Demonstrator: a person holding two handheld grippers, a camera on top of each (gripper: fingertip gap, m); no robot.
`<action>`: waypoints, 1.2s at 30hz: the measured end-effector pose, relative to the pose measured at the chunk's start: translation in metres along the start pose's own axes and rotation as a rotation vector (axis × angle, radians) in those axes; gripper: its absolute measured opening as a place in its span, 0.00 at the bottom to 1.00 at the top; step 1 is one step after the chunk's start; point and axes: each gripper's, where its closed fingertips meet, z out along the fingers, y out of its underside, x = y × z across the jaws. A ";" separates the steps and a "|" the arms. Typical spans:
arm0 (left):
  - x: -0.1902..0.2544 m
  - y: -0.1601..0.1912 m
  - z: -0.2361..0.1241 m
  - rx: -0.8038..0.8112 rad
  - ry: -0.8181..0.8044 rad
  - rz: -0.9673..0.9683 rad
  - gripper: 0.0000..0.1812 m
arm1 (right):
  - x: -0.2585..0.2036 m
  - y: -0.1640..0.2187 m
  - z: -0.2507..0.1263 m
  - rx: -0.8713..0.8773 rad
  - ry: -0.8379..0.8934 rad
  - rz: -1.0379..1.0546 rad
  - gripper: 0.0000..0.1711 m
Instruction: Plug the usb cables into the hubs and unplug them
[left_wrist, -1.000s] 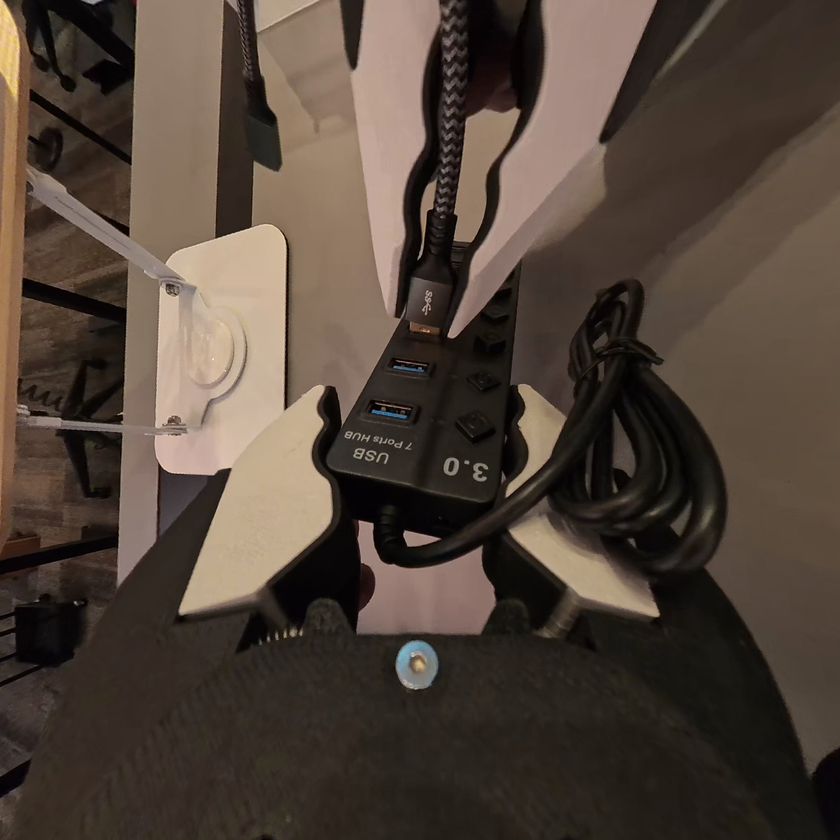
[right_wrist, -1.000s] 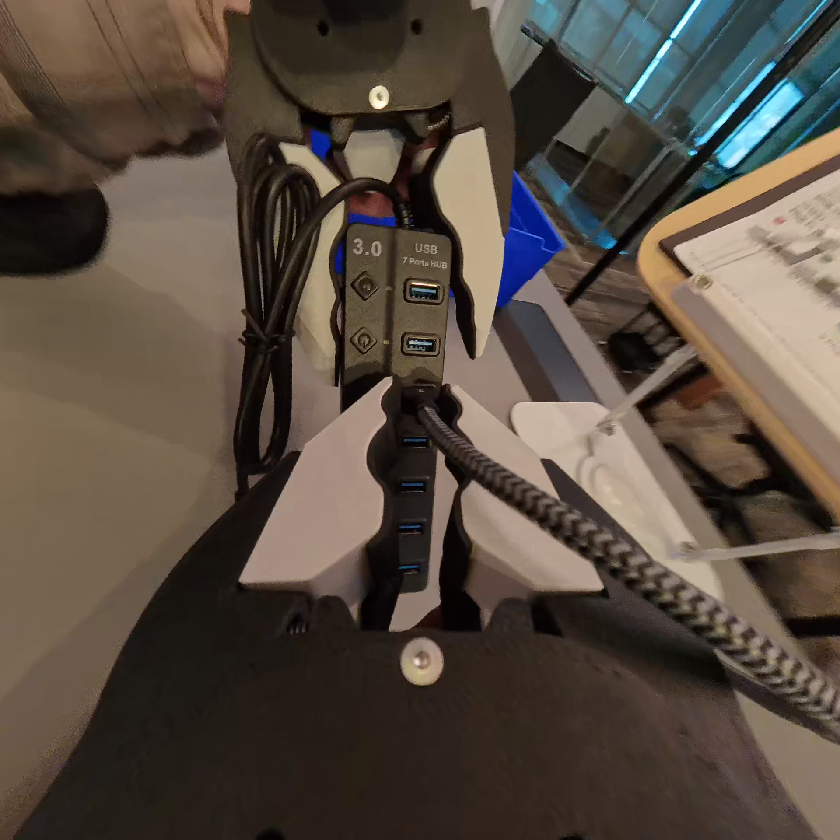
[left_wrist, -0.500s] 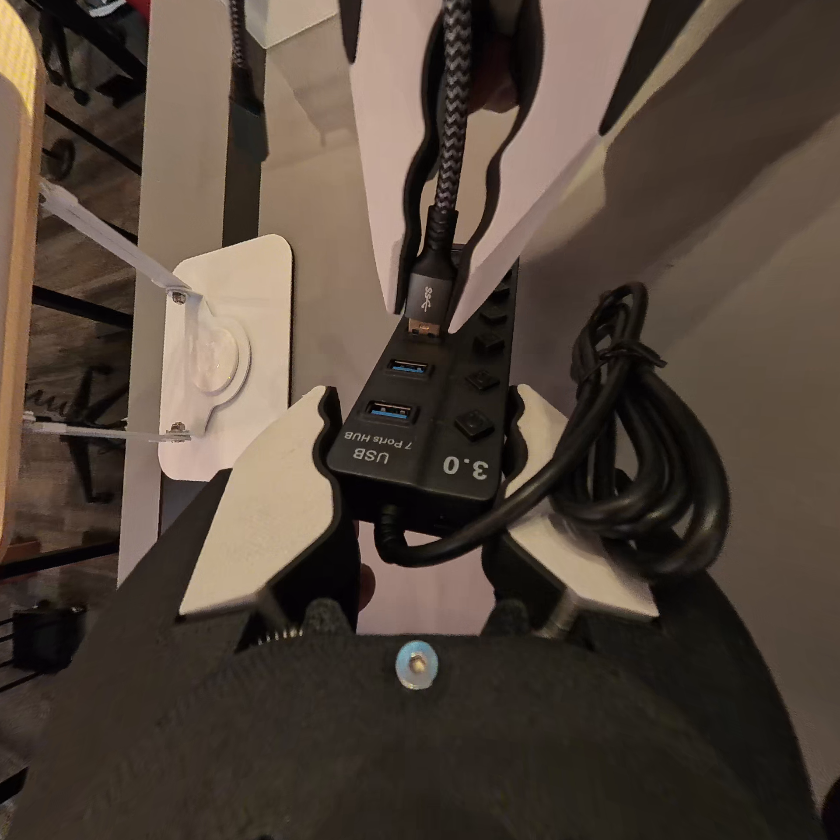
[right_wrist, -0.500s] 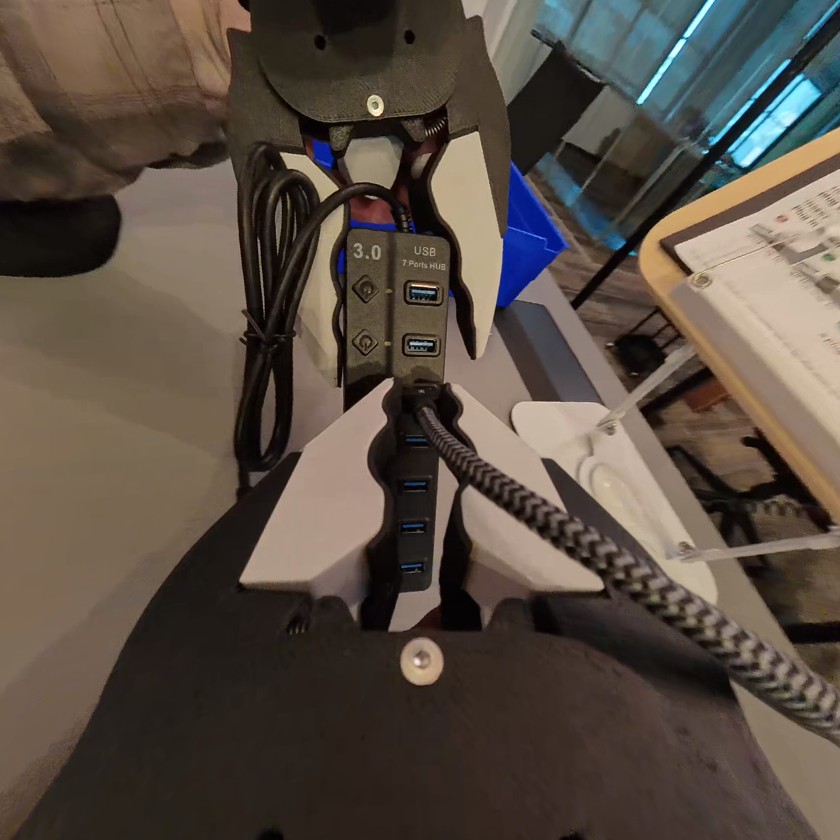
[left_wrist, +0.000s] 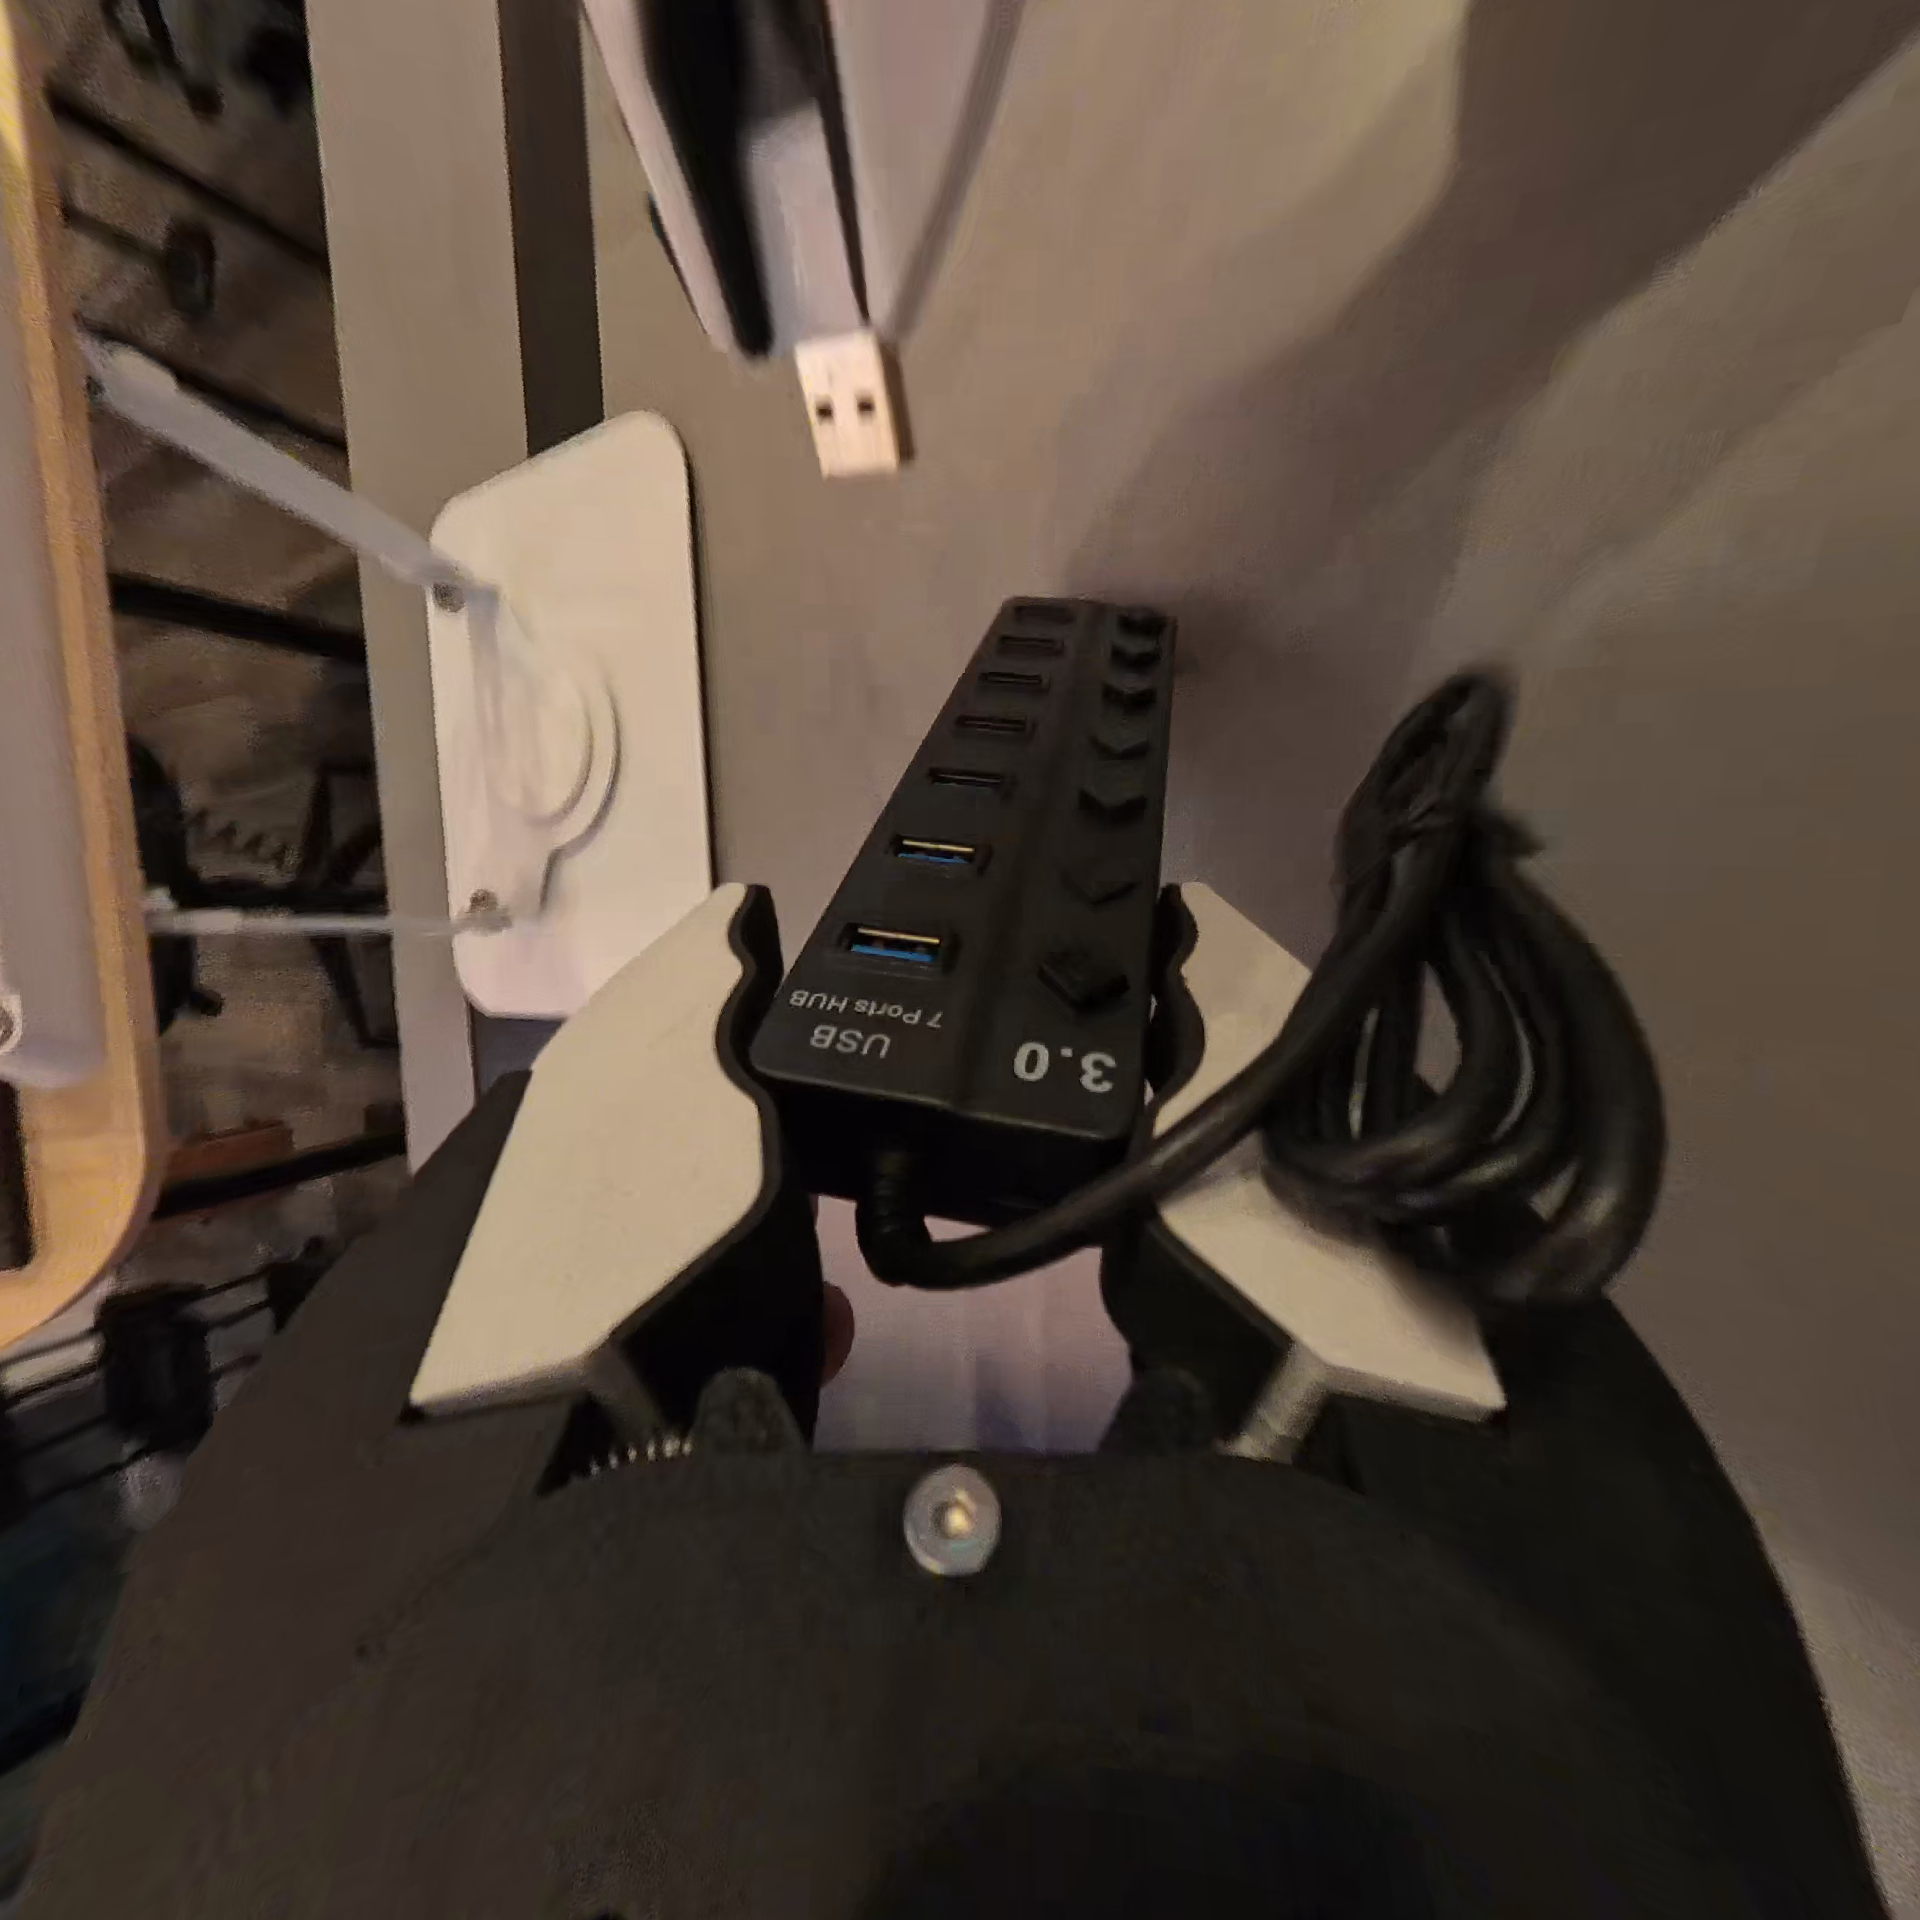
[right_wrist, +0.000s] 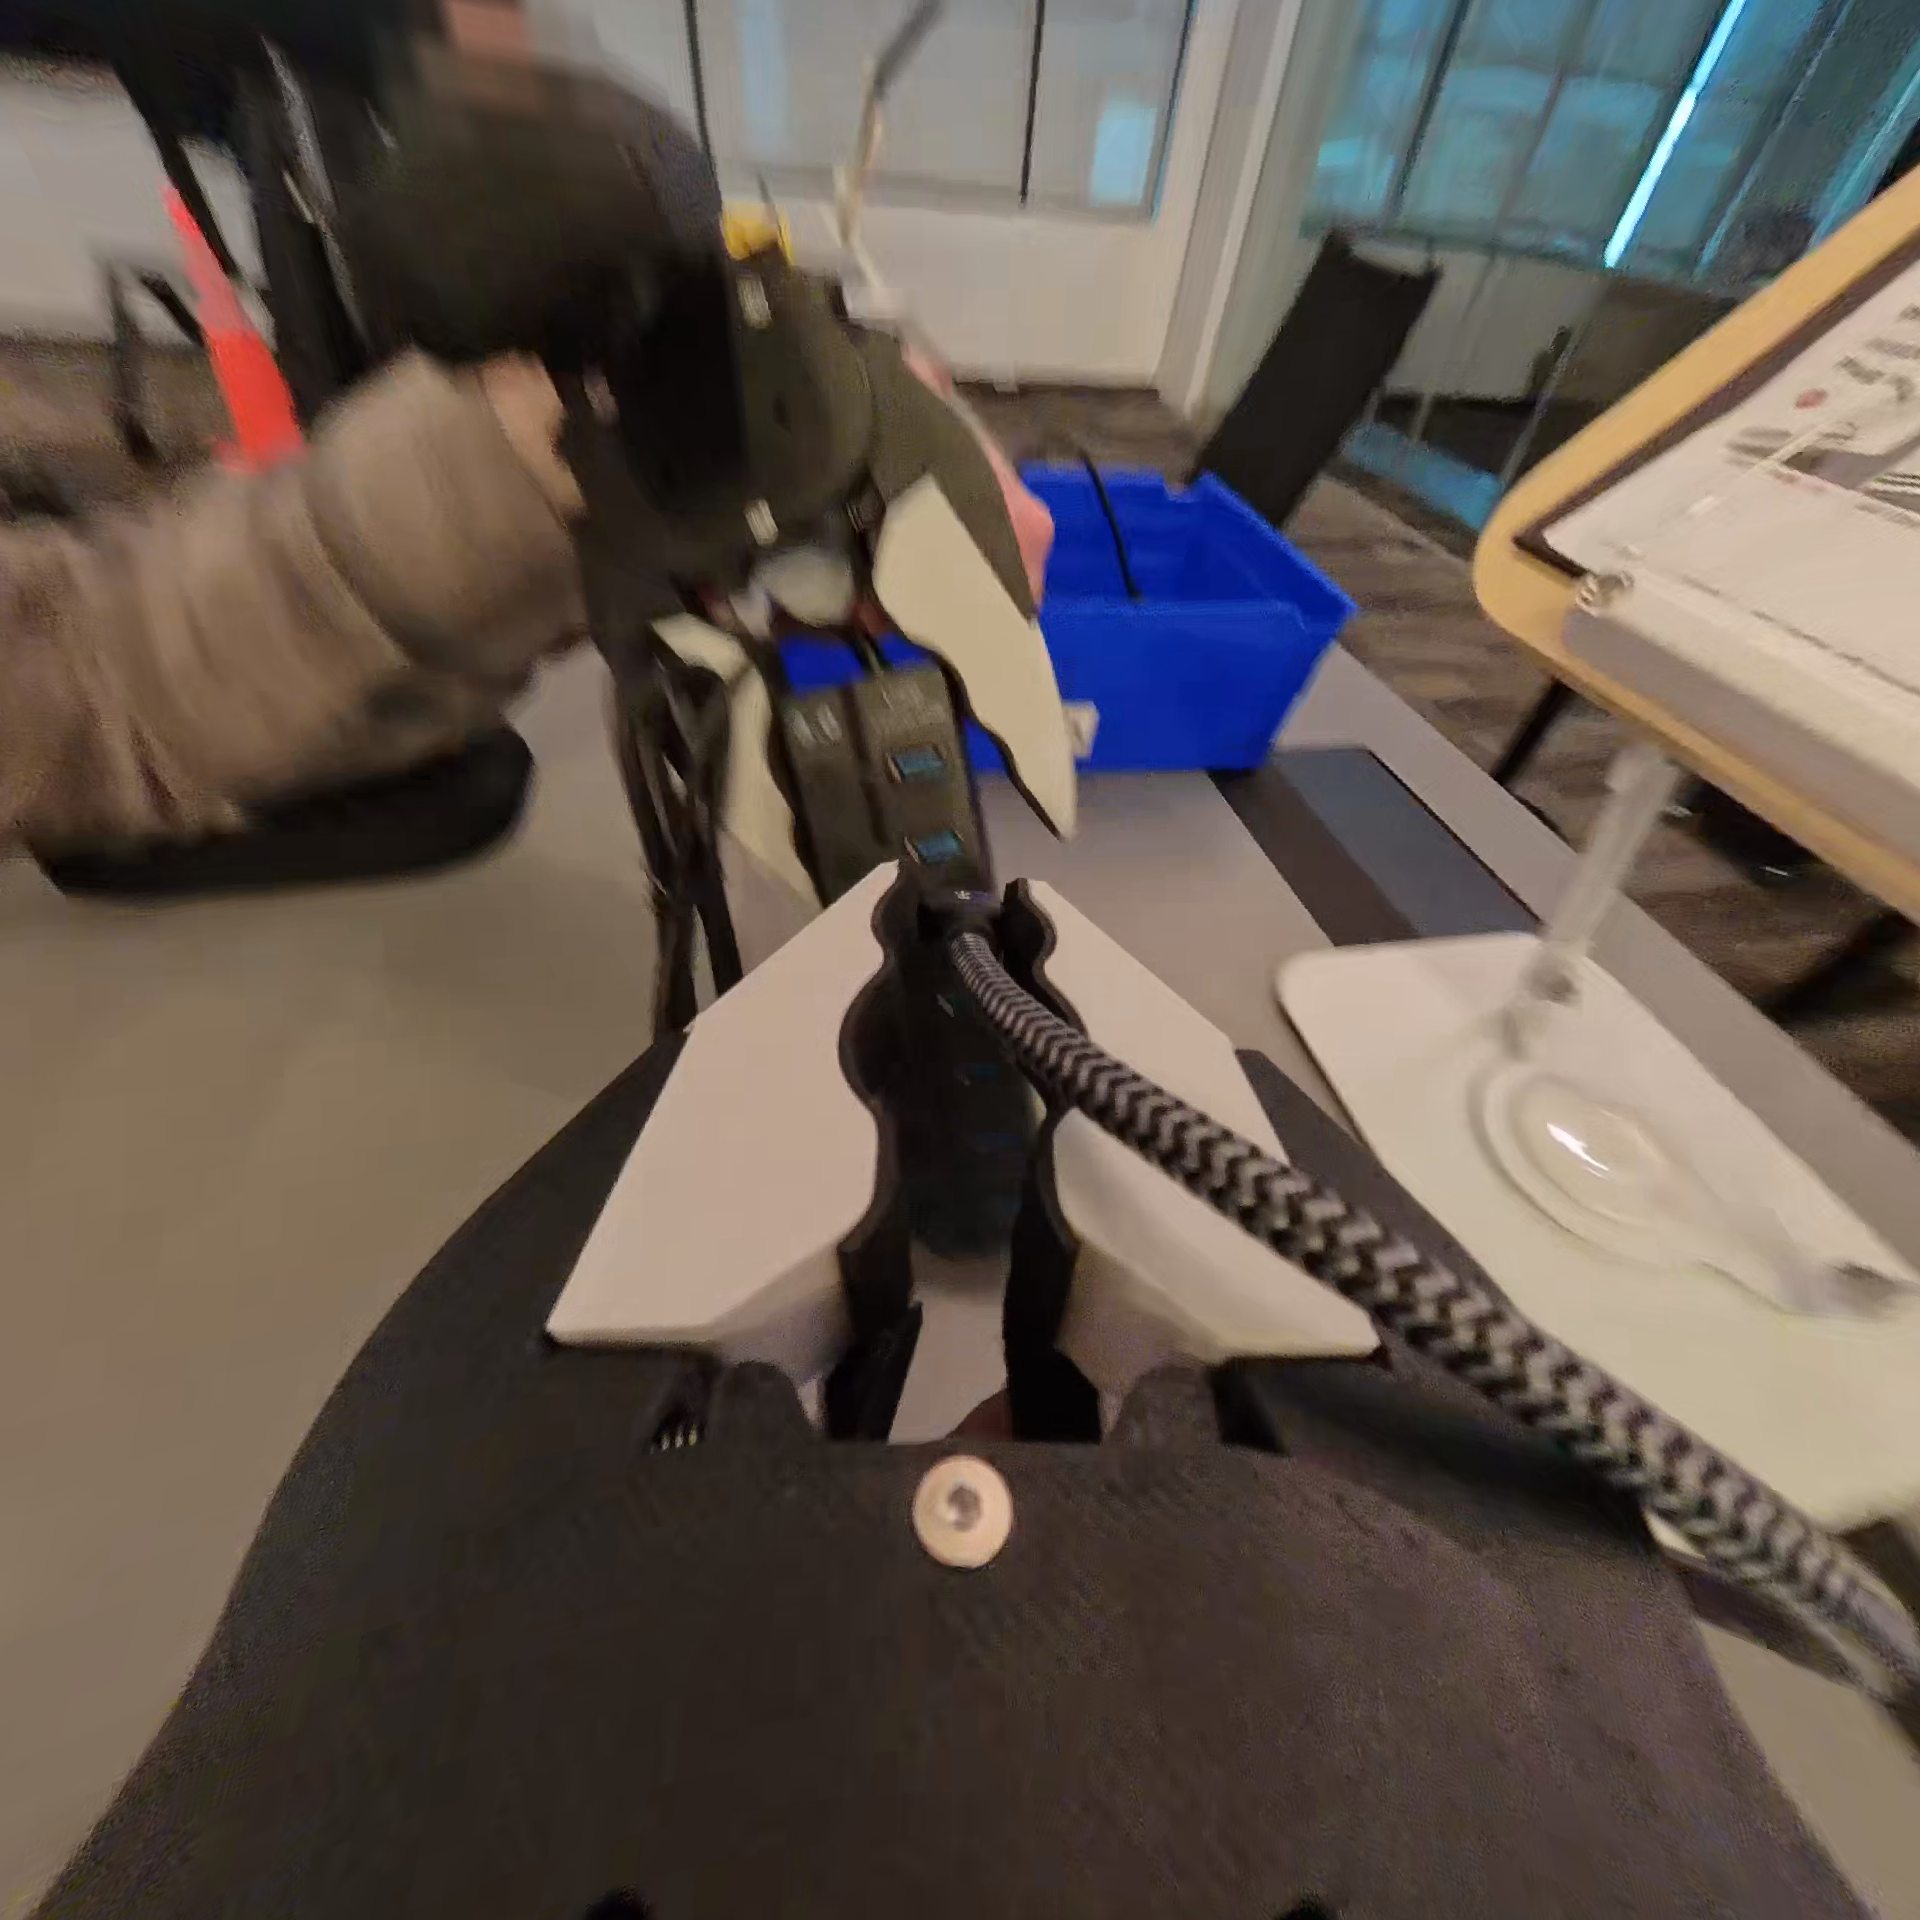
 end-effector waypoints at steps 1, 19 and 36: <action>0.002 -0.007 -0.001 0.040 0.014 -0.011 0.38 | 0.004 0.006 -0.002 -0.037 0.032 -0.048 0.08; -0.008 0.001 0.001 -0.009 -0.029 -0.023 0.38 | 0.048 0.006 -0.136 -0.354 0.128 0.068 0.08; -0.002 -0.002 0.007 -0.014 -0.009 -0.018 0.38 | 0.076 0.171 -0.295 -0.692 0.234 0.563 0.10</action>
